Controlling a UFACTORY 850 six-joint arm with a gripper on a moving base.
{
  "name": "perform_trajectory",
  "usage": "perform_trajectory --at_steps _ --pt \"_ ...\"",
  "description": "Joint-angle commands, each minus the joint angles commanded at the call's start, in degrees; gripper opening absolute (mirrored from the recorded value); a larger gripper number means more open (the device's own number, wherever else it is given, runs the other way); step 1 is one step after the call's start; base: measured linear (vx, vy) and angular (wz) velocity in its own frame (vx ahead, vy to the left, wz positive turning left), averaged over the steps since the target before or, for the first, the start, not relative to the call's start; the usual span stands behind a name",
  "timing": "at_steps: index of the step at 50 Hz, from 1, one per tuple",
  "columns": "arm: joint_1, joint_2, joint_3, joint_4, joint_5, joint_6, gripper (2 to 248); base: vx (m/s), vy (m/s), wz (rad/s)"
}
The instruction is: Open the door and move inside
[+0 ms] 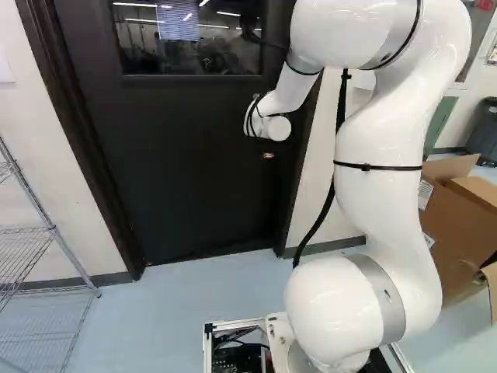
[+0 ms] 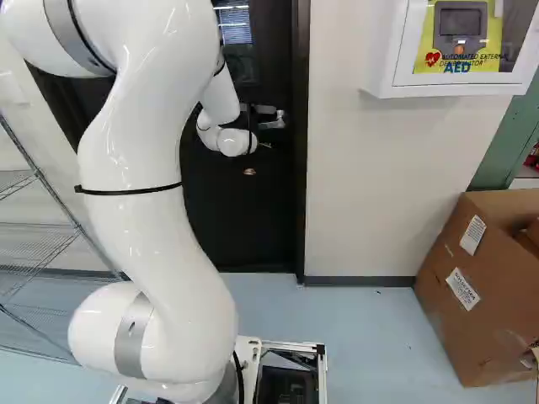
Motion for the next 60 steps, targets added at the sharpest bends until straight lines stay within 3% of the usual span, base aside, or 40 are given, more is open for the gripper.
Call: perform_trajectory --at_steps 37,60 --pt "0.49 -8.43 -10.66 -0.3 0.0 0.0 247 0.0 0.0 0.0" --pt "3.02 -11.39 -14.54 -10.27 0.0 0.0 247 0.0 0.0 0.0"
